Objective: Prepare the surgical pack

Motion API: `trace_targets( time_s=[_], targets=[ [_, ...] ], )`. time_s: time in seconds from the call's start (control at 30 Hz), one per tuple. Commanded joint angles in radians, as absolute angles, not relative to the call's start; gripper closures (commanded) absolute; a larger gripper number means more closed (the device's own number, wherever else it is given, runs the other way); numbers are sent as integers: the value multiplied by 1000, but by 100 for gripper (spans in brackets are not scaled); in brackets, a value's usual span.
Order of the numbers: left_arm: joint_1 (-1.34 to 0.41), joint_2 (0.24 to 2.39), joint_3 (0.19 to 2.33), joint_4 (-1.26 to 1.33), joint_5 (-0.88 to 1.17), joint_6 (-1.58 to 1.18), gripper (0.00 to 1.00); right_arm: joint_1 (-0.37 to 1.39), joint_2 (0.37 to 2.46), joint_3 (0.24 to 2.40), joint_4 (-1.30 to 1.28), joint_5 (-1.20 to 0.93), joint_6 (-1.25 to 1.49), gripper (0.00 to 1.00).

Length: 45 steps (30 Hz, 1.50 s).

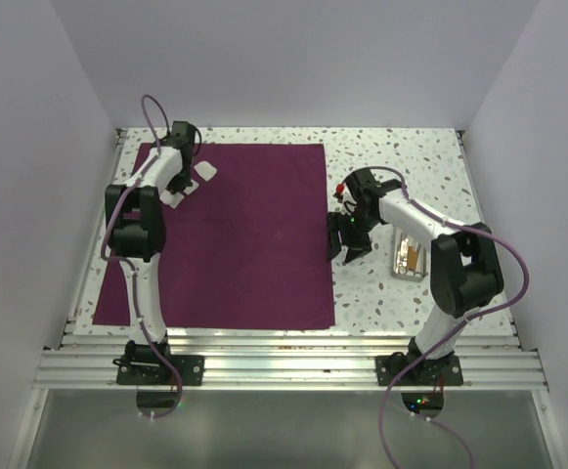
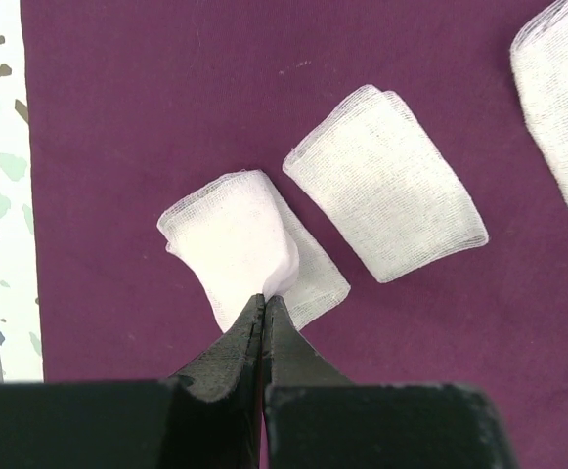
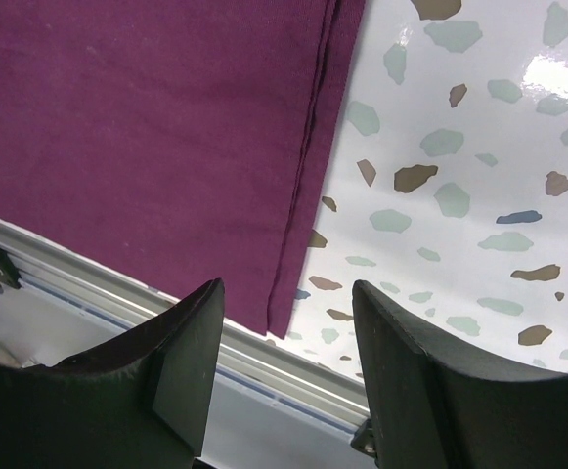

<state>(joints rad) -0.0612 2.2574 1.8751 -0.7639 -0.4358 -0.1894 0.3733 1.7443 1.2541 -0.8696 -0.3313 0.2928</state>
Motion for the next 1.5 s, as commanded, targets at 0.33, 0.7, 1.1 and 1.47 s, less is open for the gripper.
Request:
trace_targets(
  time_s=[0.33, 0.7, 1.1, 1.47],
  targets=[
    [-63, 2237, 1870, -738, -436, -184, 100, 379, 1707, 1250, -876, -336, 270, 41],
    [-74, 2275, 1913, -753, -408, -192, 100, 377, 1707, 1249, -873, -334, 275, 41],
    [-74, 2257, 1856, -739, -391, -192, 80, 379, 1700, 1235, -862, -336, 288, 41],
    [-74, 2240, 1802, -716, -371, -189, 64, 382, 1694, 1220, -848, -341, 307, 41]
  ],
)
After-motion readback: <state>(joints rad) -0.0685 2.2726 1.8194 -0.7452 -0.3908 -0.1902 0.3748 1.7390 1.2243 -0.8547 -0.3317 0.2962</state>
